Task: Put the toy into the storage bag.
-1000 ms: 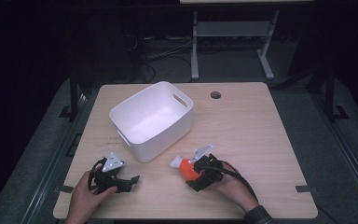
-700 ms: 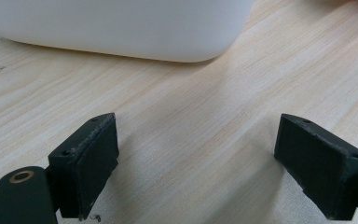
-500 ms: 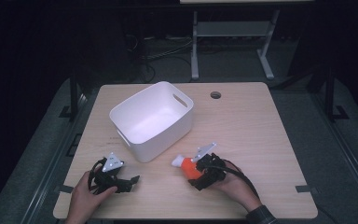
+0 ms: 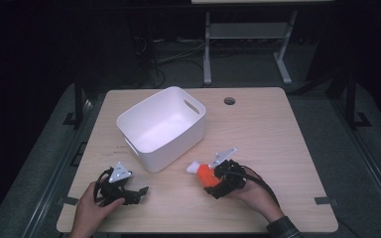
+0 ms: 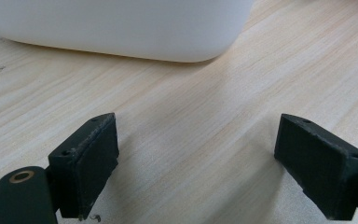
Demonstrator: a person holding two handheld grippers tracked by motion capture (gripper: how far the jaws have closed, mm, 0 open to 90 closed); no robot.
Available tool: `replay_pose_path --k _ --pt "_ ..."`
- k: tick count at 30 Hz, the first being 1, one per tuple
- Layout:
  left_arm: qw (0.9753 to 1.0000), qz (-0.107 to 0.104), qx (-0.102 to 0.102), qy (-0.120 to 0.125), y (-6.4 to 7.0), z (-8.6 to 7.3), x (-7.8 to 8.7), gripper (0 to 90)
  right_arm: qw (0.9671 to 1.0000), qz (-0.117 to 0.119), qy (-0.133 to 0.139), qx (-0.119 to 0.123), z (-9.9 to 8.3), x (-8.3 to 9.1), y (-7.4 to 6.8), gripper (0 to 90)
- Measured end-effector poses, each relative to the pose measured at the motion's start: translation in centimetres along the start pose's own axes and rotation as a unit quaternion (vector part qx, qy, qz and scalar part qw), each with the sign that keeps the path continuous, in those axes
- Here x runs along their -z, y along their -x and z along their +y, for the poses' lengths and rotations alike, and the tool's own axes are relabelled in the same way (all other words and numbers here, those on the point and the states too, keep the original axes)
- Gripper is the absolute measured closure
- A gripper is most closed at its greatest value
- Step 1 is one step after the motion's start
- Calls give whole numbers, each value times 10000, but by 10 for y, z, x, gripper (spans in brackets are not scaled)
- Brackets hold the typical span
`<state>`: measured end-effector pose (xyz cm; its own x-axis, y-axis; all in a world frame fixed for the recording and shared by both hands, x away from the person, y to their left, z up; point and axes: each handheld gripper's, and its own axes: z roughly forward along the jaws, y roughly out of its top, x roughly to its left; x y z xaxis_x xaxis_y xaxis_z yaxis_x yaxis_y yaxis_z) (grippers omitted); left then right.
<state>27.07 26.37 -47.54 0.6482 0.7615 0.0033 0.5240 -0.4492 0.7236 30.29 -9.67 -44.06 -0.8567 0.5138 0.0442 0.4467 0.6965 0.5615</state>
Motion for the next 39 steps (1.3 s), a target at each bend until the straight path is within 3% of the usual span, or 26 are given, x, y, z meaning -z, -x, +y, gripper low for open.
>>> replay_pose_path --k 13,39 --pt "10000 -2 -2 8 0 0 0 127 9995 144 226 -175 1 19 9 204" --pt "10000 1 -12 -3 0 0 0 127 9993 106 353 -10 20 49 20 204"
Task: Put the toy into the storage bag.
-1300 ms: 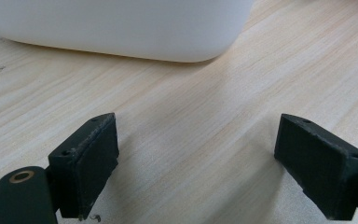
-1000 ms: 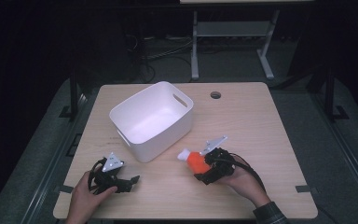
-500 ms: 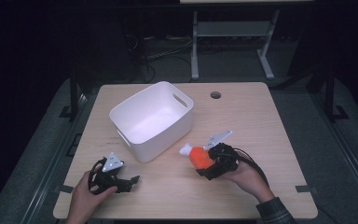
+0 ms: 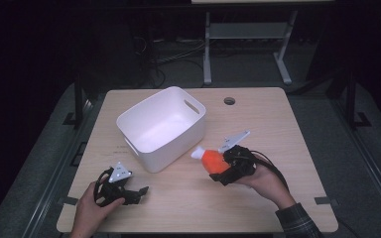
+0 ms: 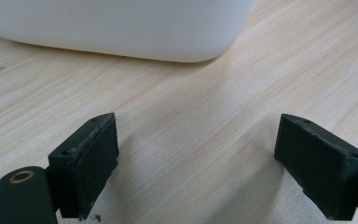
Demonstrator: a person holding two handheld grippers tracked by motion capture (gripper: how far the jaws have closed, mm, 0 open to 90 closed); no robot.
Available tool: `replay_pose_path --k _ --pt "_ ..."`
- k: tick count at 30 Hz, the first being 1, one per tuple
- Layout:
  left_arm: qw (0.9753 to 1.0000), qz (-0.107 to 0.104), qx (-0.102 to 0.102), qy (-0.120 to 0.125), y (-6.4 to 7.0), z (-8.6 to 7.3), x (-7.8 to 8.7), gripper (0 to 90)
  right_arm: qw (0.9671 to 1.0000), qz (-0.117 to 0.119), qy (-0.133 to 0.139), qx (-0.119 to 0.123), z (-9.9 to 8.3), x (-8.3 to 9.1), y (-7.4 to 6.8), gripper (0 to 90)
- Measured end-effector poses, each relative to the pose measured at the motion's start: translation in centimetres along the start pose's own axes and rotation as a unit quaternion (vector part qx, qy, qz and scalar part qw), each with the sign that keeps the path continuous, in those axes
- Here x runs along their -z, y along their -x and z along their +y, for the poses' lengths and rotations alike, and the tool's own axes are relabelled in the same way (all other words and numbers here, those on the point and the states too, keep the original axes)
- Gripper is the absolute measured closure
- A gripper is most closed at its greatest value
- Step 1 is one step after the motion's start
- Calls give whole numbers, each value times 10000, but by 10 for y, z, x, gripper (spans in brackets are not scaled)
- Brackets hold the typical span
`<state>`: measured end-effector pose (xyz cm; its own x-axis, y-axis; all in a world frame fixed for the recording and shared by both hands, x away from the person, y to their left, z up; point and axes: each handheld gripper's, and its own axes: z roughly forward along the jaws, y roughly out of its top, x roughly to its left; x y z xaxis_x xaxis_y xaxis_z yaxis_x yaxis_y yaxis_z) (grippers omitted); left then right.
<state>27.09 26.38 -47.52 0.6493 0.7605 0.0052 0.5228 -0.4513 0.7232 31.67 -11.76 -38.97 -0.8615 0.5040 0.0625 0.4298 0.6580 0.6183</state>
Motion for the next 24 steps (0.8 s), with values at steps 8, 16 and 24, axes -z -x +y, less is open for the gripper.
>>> replay_pose_path --k 8,16,24 --pt "10000 2 6 5 0 0 0 127 9999 36 81 68 10 8 3 204" --pt "10000 0 8 3 0 0 0 127 9997 78 173 123 21 15 6 205" --pt "10000 1 7 3 0 0 0 127 9995 74 247 184 32 21 9 206"
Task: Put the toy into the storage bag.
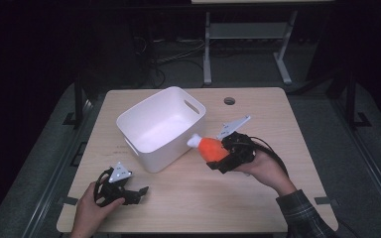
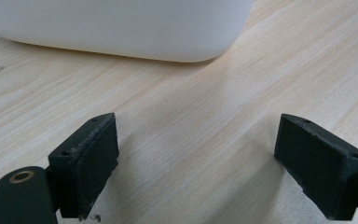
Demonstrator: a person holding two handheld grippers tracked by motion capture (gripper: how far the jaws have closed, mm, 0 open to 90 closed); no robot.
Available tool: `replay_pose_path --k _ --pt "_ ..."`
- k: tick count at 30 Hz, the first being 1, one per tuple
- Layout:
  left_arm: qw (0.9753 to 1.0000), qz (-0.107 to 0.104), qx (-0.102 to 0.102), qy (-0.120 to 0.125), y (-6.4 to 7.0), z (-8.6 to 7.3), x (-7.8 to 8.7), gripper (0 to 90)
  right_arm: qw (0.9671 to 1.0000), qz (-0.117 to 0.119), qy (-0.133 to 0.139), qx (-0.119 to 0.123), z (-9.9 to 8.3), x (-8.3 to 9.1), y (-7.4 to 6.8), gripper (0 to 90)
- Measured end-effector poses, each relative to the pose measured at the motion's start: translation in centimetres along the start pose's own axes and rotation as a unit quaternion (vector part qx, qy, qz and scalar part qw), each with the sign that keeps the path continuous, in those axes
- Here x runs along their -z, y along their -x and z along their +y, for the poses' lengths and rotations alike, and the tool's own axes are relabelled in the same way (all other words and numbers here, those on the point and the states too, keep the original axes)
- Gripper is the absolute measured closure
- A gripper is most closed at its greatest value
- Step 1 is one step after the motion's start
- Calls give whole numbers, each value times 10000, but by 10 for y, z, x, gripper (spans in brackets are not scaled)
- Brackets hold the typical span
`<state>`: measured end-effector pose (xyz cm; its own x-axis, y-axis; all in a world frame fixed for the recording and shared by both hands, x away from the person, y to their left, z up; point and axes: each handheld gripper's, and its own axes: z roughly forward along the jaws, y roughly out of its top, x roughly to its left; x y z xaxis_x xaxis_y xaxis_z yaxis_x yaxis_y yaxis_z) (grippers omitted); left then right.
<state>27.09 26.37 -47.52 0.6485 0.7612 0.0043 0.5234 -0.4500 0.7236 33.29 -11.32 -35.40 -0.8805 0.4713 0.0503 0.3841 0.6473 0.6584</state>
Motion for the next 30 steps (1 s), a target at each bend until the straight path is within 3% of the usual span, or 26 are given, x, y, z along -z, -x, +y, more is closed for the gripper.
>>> replay_pose_path --k 8,30 --pt "10000 -1 1 1 0 0 0 127 10000 25 26 23 9 5 3 206" --pt "10000 0 -1 1 0 0 0 127 9989 161 172 404 57 7 10 207"
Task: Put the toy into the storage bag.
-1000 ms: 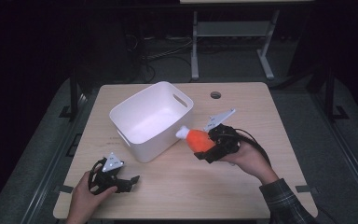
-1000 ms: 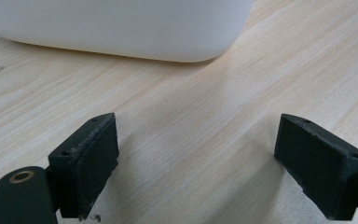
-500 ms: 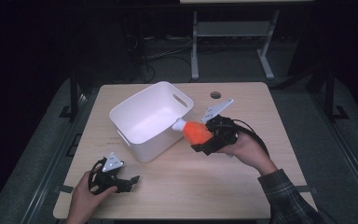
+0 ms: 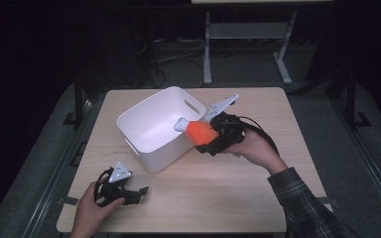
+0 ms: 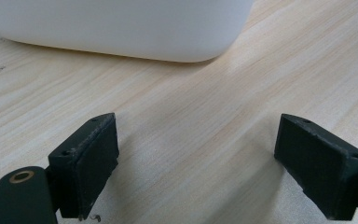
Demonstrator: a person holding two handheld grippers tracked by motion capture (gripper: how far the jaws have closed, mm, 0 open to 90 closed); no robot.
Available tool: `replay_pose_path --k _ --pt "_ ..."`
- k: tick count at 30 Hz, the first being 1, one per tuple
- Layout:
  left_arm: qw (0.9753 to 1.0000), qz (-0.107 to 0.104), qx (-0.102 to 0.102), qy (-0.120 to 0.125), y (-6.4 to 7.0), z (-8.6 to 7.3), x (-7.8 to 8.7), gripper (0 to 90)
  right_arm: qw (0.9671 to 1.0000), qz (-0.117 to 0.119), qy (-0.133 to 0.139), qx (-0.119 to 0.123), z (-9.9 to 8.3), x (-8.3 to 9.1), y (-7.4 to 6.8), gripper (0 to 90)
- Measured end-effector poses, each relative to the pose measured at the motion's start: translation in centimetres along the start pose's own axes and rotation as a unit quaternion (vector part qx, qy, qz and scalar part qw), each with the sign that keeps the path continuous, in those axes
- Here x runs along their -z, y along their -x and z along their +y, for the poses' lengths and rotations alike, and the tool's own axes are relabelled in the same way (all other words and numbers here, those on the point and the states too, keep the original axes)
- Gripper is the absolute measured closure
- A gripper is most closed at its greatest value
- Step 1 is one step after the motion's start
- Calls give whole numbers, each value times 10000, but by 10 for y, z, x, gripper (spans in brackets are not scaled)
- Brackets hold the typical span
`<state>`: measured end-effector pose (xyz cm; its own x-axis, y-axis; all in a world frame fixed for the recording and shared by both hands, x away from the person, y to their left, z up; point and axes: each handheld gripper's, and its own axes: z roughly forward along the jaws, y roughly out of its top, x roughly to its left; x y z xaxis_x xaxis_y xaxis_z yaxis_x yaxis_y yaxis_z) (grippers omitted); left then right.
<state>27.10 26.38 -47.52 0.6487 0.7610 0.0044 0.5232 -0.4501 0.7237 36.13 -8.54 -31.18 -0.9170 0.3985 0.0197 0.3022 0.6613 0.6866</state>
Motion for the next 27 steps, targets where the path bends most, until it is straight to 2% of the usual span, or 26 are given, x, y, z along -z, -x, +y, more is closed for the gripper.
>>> replay_pose_path --k 15,27 --pt "10000 -2 -16 -12 0 0 0 127 9999 51 96 104 26 -7 7 208" --pt "10000 -5 -20 -18 0 0 0 127 9997 100 46 232 50 -18 9 209"
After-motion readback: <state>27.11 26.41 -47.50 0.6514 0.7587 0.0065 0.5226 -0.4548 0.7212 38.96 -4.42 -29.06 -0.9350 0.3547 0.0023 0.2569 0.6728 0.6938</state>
